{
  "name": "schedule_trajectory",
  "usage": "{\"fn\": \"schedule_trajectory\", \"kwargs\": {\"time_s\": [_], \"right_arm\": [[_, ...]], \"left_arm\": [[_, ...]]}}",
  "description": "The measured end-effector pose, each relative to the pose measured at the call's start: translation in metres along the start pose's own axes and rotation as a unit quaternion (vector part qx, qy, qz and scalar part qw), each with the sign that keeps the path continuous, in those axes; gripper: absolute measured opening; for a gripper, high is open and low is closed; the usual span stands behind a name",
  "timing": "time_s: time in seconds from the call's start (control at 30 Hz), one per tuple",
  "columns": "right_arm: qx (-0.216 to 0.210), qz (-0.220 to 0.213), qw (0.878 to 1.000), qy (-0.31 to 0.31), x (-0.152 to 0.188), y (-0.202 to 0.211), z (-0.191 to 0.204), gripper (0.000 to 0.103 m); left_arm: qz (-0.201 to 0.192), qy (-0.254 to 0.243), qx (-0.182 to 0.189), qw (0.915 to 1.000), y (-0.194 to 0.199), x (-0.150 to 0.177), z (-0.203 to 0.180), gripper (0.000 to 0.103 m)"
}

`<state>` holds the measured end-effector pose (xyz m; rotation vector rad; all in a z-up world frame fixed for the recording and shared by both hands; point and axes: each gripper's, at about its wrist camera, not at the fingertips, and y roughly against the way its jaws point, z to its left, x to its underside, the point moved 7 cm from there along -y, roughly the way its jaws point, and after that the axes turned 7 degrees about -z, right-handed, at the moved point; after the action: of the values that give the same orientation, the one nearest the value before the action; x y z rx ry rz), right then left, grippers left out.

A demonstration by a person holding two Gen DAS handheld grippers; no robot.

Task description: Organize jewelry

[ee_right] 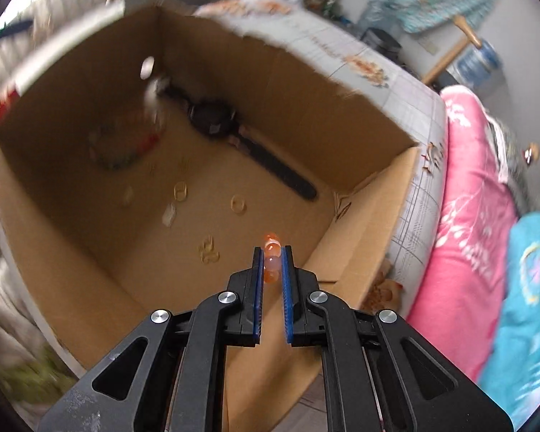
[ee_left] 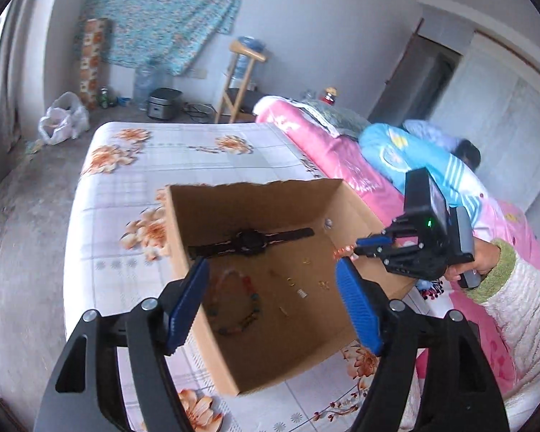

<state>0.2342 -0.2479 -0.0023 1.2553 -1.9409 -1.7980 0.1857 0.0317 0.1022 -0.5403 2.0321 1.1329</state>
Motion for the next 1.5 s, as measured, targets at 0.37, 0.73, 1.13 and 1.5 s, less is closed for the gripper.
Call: {"fn": "schedule_trajectory", "kwargs": {"time_s": [0.37, 0.73, 1.13, 1.5], "right_arm": [[0.007, 0.004, 1.000, -0.024, 0.011, 0.029, 0.005, 0.009], [-0.098, -0.202, 0.939, -0.262, 0.035, 0.136, 0.026, 0.066], [0.045, -0.193, 0.916, -0.348, 0.079, 0.120, 0.051, 0.095], [0.112, -0.168, 0.922, -0.330, 0.084, 0.106, 0.060, 0.095]], "left_arm": [[-0.035, -0.042, -0.037, 0.9978, 0.010, 0.019, 0.003, 0.080], [-0.095, -0.058, -0.089, 0.9898, 0.052, 0.045, -0.025, 0.098], [-0.050, 0.043, -0.206, 0.9764, 0.034, 0.092, -0.019, 0.098], [0.012, 0.021, -0.261, 0.9650, 0.005, 0.106, -0.018, 0.098]]}}
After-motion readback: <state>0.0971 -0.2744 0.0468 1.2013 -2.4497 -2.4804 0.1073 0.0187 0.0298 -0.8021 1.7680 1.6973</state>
